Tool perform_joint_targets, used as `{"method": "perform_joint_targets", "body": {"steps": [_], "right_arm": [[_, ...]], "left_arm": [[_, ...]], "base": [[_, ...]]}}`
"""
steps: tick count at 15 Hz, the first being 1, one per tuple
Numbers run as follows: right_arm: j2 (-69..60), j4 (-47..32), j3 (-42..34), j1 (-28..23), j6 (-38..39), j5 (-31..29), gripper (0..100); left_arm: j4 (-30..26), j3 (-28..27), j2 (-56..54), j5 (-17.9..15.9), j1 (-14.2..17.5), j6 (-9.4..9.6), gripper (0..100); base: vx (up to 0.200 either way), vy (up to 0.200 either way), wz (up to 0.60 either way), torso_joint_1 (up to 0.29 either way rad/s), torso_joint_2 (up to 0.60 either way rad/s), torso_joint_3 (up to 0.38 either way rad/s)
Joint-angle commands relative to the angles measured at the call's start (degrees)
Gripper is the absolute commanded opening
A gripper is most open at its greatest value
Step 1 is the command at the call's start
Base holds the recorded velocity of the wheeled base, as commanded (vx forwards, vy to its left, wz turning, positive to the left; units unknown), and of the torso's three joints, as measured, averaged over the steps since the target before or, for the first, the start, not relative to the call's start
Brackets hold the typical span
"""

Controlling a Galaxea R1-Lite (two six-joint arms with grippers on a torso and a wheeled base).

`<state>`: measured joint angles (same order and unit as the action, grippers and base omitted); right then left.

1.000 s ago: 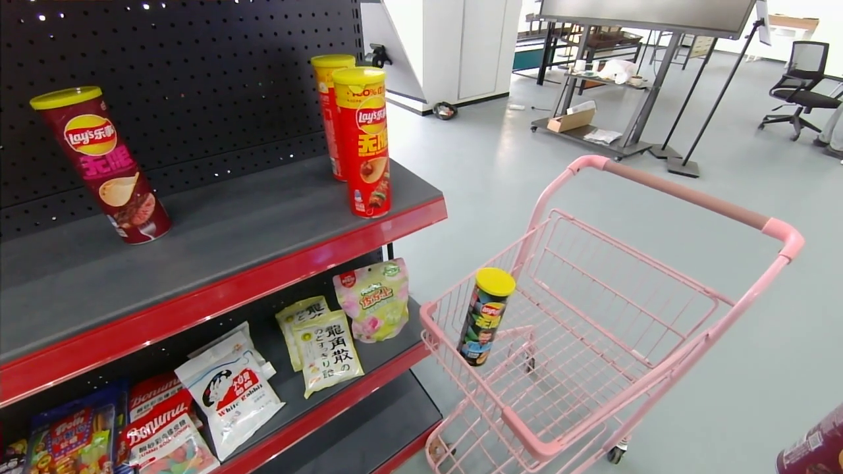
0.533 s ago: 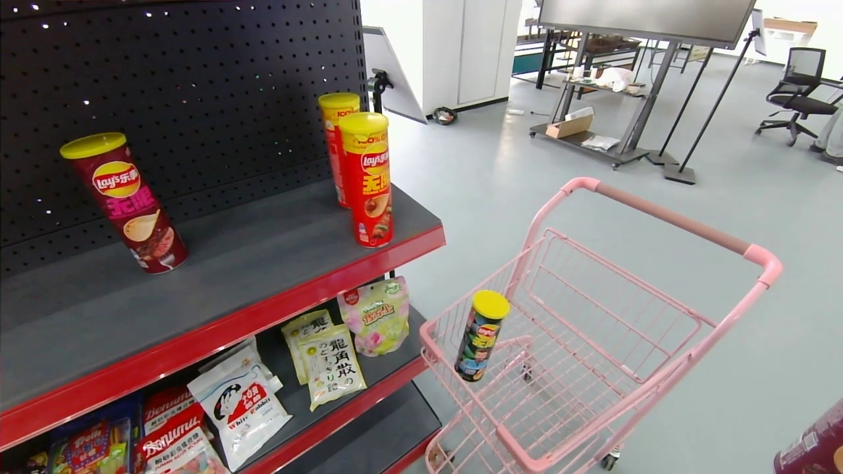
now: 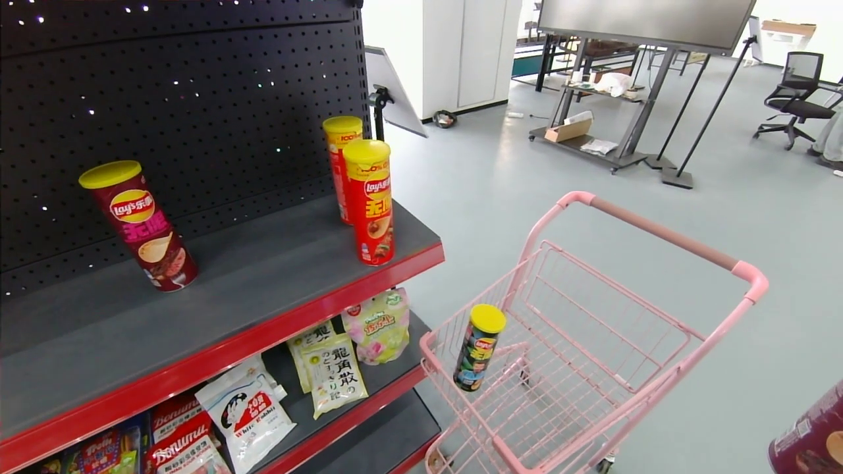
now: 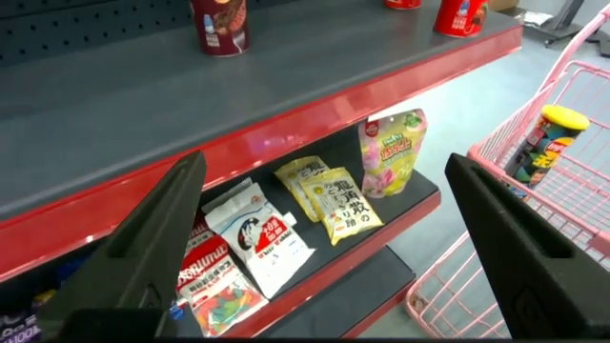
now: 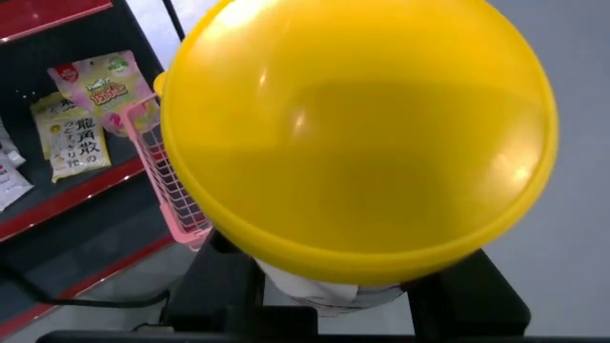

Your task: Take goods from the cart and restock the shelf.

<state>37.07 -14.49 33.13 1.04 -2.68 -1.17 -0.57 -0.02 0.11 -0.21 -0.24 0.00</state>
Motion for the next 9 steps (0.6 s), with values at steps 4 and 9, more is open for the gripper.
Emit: {"method": "perform_joint_targets", "body": {"steps": [4,9], "right_arm": [[-0.33,0.34,-2.28,-0.07,-2.06,0.03,0],[-4.2,0.26,-4.39,0.02,-3.38,0.03,0]], "left_arm": [[-0.04,0.02,-0.02,0.03,-0.02,0.0,100],[-0.04,0.02,-0.02,0.12,-0.02,-0.09,100]], "base": [[0.0,0.0,0.3,0.038,-0.09,-0.05],[0.0,0.0,0.6,0.006,0.0,-0.002]]}}
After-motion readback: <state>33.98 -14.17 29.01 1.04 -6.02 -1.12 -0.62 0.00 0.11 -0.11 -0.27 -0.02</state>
